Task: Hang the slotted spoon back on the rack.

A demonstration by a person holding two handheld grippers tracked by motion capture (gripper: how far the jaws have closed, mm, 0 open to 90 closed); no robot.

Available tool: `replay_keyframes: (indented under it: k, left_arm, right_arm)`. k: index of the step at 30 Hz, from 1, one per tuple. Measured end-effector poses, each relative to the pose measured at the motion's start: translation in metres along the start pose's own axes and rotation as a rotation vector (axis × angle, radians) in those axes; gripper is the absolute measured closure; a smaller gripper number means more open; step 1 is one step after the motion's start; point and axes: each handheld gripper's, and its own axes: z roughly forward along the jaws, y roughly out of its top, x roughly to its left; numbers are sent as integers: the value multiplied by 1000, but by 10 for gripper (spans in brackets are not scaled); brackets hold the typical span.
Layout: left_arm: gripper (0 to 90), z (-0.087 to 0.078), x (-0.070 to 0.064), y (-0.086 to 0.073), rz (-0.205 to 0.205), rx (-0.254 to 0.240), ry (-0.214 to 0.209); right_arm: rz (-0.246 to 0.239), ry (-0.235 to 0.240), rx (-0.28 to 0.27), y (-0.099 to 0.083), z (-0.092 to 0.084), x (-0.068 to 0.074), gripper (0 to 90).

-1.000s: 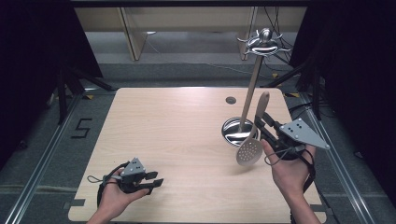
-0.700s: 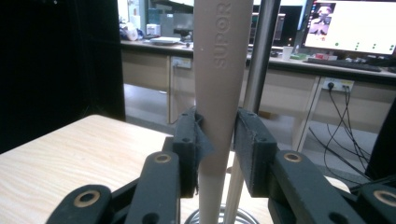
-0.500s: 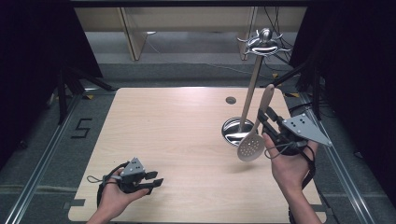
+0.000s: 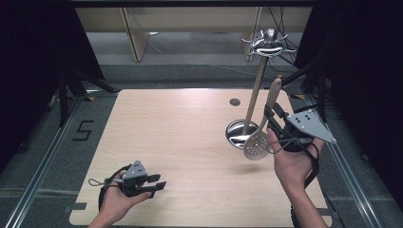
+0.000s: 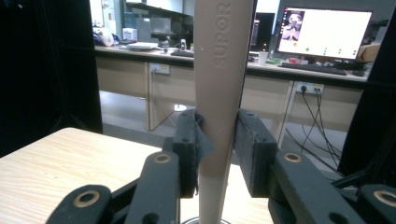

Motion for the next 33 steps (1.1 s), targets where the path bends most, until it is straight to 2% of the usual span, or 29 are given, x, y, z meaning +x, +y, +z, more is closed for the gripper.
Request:
replay_keyframes:
  k: [1, 2, 5, 6, 11, 12, 17, 19, 21, 22, 27, 29, 31, 33]
  left_arm:
    - [602, 0, 0, 0, -1, 0, 0]
    - [602, 0, 0, 0, -1, 0, 1]
    - [602, 0, 0, 0, -1, 0, 1]
    - [602, 0, 0, 0, -1, 0, 0]
    - [602, 0, 0, 0, 0, 0, 0]
    - [602, 0, 0, 0, 0, 1, 1]
    - [602, 0, 0, 0, 0, 0, 0]
    - [602, 0, 0, 0, 0, 0, 0]
    - [602, 0, 0, 0, 0, 0, 0]
    - [602, 0, 0, 0, -1, 0, 0]
    - [602, -1, 0, 0, 0, 0, 0]
    - [602, -1, 0, 0, 0, 1, 0]
    - [602, 0, 0, 0, 0, 1, 0]
    - [602, 0, 0, 0, 0, 0, 0]
  right_arm:
    - [-17, -10, -3, 1, 1, -1, 713]
    - [-2, -16, 3, 2, 1, 0, 713]
    - [-3, -20, 5, 3, 2, 0, 713]
    - [-20, -23, 5, 5, 4, -1, 714]
    - [-14, -32, 11, 8, 7, 0, 713]
    - [-29, -32, 6, 9, 9, -2, 713]
    - [-20, -40, 7, 12, 12, -2, 713]
    - [-34, -44, 5, 14, 15, -3, 713]
    - [-9, -52, 17, 16, 16, -2, 713]
    - [-27, -51, 9, 17, 18, -4, 713]
    - [-18, -55, 15, 20, 22, -4, 712]
    - [-32, -53, 9, 22, 24, -5, 713]
    - [-20, -62, 13, 22, 24, -4, 712]
    - [-36, -62, 17, 23, 25, -5, 713]
